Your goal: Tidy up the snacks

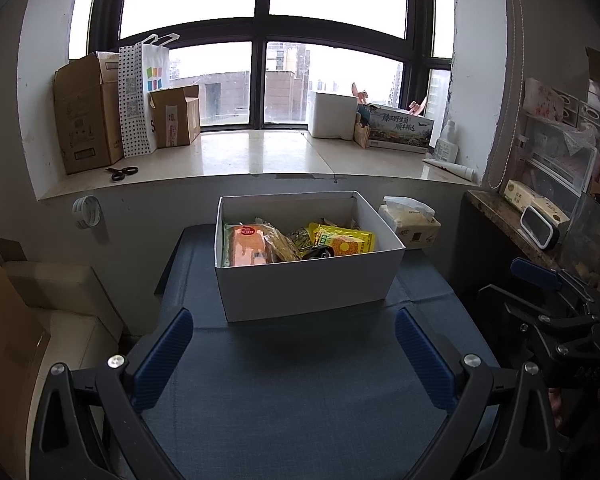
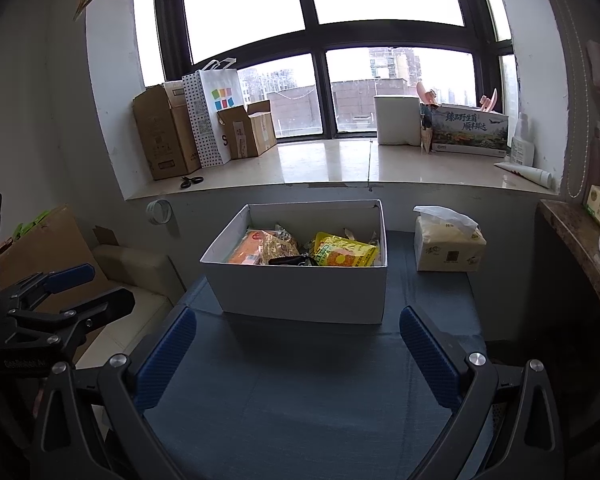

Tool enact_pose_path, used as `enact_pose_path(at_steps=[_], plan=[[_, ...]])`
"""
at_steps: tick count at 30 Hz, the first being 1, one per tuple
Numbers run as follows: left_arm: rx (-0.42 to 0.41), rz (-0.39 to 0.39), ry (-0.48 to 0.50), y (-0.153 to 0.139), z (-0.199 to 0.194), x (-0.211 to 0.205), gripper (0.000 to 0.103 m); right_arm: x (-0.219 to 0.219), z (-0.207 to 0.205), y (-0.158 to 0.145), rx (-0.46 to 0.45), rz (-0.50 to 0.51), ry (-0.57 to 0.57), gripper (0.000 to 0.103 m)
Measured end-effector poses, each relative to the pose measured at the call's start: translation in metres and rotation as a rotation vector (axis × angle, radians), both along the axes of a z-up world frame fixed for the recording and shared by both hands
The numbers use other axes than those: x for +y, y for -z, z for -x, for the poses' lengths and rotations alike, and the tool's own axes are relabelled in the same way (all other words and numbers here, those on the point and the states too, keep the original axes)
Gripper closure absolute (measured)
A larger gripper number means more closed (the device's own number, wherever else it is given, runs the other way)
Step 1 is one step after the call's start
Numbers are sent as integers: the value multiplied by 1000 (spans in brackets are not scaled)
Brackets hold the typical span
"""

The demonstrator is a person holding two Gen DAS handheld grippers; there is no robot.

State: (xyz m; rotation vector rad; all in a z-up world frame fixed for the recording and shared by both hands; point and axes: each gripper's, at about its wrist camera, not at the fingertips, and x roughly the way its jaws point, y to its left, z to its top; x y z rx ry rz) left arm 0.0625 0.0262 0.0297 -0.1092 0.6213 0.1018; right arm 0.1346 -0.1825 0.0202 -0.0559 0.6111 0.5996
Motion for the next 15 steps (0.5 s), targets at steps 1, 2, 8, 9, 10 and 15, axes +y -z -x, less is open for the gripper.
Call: enact_pose_path(at_steps=[1, 2, 8, 9, 10, 15], plan=[[-1, 2, 4, 0, 0, 0, 0, 0, 0, 0, 0, 0, 0, 0], [-1, 3, 4, 0, 0, 0, 0, 0, 0, 0, 1, -1, 0, 0], [3, 0, 3, 0, -1, 0, 0, 2, -1, 0, 0, 0, -8, 0], [3, 1, 3, 0, -1, 0, 0, 2, -1, 0, -2, 1, -7, 0], [2, 0, -1, 0, -1, 0, 0, 2, -1, 0, -4, 1, -6, 0], [3, -1, -14, 1, 0, 2, 0, 1, -1, 2, 0, -2, -8, 0]])
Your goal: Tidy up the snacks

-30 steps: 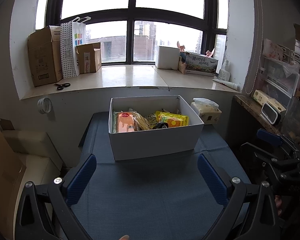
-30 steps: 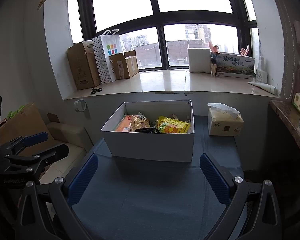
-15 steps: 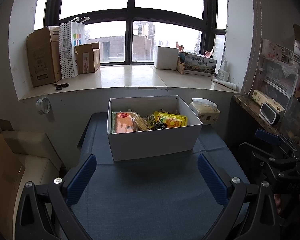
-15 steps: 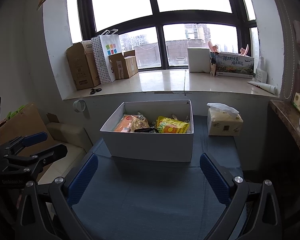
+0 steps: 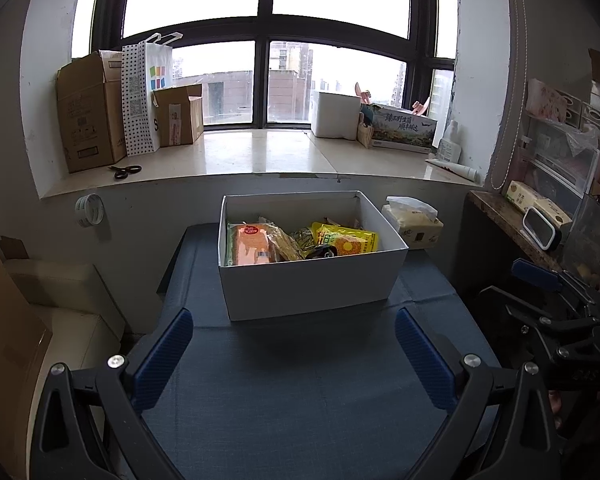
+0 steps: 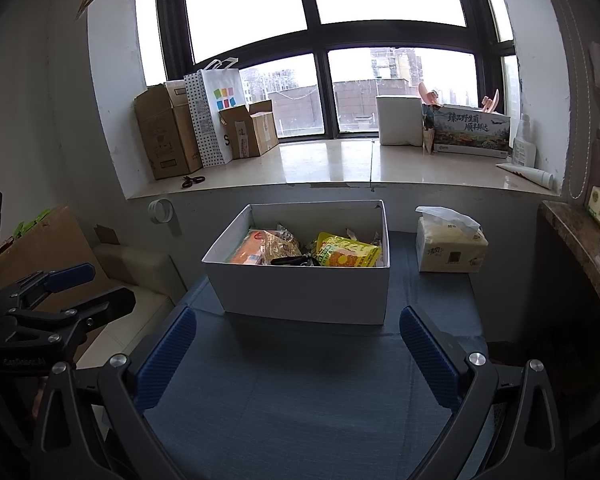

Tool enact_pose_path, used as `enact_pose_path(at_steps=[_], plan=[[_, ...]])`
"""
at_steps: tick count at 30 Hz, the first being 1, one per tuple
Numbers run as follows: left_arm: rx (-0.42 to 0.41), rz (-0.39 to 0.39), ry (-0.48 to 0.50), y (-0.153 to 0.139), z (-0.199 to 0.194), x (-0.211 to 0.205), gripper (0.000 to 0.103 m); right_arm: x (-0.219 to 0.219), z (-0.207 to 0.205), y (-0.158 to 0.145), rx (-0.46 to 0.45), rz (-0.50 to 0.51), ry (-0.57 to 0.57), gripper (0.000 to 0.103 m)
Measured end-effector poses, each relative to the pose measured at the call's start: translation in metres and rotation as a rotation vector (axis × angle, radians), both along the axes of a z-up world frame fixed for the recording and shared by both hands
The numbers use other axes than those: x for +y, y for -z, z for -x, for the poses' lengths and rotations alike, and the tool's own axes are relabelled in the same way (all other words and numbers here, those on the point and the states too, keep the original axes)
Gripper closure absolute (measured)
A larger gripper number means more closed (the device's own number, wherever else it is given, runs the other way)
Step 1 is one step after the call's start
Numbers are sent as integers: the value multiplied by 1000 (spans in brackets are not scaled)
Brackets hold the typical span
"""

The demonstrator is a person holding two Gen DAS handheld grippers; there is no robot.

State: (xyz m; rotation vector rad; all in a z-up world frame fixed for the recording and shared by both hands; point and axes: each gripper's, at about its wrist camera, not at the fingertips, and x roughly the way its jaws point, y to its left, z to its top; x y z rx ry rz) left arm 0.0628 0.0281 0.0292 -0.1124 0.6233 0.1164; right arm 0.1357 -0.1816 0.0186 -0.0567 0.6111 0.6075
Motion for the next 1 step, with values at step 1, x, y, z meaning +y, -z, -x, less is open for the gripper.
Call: enact_pose_path(at_steps=[1], plan=[[1, -4, -1, 0, 0, 0, 0, 0, 0, 0, 1, 1, 1, 0]])
